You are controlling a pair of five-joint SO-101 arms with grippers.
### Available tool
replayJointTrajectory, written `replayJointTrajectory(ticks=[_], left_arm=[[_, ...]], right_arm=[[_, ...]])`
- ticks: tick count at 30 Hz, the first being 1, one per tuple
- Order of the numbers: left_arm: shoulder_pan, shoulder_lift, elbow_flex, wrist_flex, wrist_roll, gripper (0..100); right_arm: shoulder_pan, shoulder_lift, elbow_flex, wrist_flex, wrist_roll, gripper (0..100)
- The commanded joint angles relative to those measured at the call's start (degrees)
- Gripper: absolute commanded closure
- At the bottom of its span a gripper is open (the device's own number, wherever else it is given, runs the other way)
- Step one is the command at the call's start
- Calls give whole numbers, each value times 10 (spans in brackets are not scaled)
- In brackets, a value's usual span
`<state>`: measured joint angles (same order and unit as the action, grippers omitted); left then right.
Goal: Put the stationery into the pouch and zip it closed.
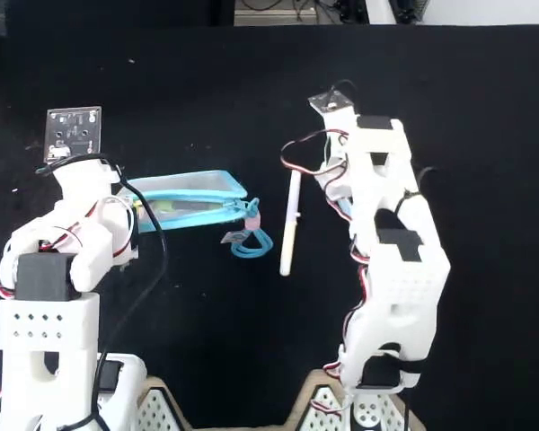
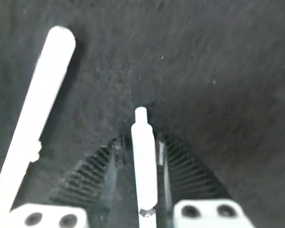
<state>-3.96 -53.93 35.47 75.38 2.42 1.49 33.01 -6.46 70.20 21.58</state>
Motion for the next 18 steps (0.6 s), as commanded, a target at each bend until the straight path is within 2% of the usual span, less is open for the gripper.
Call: replayJointTrajectory(ticks=[1, 3, 5, 10, 18], left_arm=[[-7, 2, 7, 2, -4, 969], [-7, 2, 7, 2, -4, 969], [-7, 2, 7, 2, -4, 969], [-7, 2, 7, 2, -4, 969], [-7, 2, 7, 2, -4, 969]], right_arm=[[10, 5, -11, -11, -3, 893], [15, 5, -11, -11, -3, 913], [19, 5, -11, -15, -2, 993], [20, -24, -10, 25, 27, 988], [-9, -245, 12, 136, 26, 988]])
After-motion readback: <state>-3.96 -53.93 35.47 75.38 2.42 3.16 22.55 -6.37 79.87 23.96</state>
